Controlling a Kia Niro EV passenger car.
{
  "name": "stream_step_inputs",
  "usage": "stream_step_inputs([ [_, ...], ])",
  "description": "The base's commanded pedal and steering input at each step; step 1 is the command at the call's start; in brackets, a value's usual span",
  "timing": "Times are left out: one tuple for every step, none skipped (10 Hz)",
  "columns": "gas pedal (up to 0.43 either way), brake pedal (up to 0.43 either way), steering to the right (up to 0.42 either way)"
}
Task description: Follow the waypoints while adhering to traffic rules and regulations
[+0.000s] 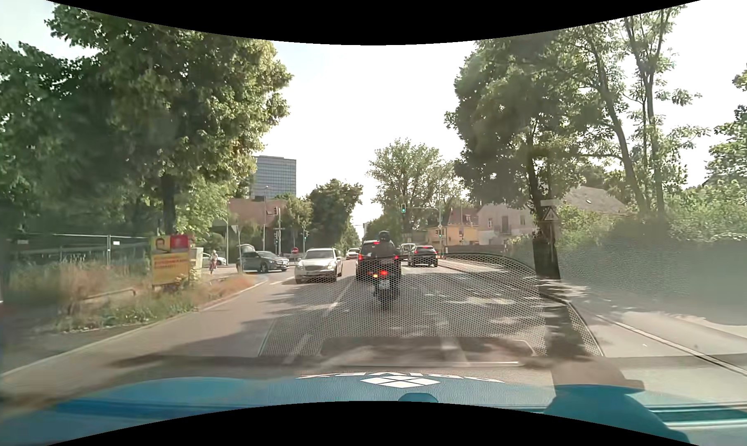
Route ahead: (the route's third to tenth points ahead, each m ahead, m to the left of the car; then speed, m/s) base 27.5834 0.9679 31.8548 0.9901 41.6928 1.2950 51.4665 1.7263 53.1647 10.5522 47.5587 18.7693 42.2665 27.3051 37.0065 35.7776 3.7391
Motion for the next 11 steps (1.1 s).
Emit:
stream_step_inputs([
  [0.000, 0.165, -0.013],
  [0.000, 0.165, -0.010],
  [0.000, 0.171, -0.009],
  [0.000, 0.177, -0.009],
  [0.000, 0.189, -0.009],
  [0.000, 0.189, -0.010],
  [0.000, 0.189, -0.010],
  [0.000, 0.183, -0.010],
  [0.000, 0.177, -0.010],
  [0.000, 0.171, -0.009],
  [0.000, 0.165, -0.008],
])
